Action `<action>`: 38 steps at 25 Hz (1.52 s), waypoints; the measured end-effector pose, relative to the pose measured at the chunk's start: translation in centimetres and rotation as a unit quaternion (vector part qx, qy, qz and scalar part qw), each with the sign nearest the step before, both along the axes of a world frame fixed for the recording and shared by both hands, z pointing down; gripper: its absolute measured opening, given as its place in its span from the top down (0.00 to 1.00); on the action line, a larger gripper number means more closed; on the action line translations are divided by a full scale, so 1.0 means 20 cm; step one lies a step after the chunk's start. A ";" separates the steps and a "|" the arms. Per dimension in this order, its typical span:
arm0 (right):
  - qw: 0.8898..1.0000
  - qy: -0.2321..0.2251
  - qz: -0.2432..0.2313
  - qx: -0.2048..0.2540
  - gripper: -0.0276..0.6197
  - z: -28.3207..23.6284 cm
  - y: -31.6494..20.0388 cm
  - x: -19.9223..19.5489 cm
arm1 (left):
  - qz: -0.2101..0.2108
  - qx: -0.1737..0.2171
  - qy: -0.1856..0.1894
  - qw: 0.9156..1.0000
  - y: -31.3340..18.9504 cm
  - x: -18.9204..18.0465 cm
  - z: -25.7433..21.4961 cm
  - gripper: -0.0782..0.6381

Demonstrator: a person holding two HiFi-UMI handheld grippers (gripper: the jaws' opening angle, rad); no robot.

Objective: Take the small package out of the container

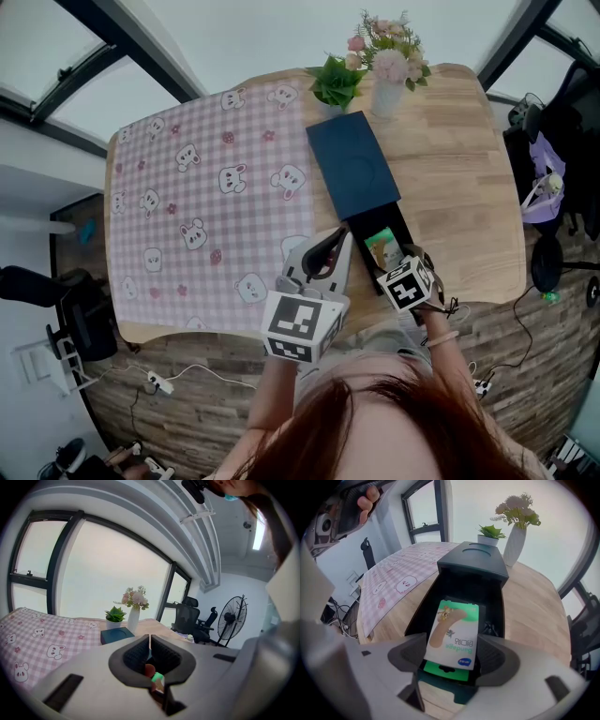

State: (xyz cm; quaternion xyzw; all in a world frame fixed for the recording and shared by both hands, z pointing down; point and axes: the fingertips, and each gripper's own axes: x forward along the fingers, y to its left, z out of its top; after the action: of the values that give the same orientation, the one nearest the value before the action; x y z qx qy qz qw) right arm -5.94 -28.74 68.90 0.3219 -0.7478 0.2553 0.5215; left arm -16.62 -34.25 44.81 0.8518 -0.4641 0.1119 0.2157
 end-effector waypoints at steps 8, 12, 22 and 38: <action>1.000 -0.006 0.000 0.004 0.47 -0.02 0.00 0.00 | -0.006 0.000 0.000 1.000 0.02 0.00 -0.01 0.87; 1.000 -0.016 0.001 0.017 0.47 -0.04 -0.01 0.00 | -0.009 -0.001 -0.002 1.000 0.03 0.00 0.00 0.87; 0.997 -0.053 0.010 0.063 0.48 -0.16 -0.05 -0.01 | -0.013 0.002 -0.008 1.000 0.08 0.04 -0.01 0.87; 0.984 -0.119 0.027 0.127 0.48 -0.43 -0.09 0.05 | -0.035 0.022 -0.021 0.999 0.18 0.11 -0.09 0.87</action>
State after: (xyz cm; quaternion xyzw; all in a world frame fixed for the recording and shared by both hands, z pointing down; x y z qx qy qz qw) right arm -4.97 -30.50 60.34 0.3731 -0.8220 0.2092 0.3761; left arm -14.45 -30.68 43.08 0.8368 -0.5008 0.1117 0.1913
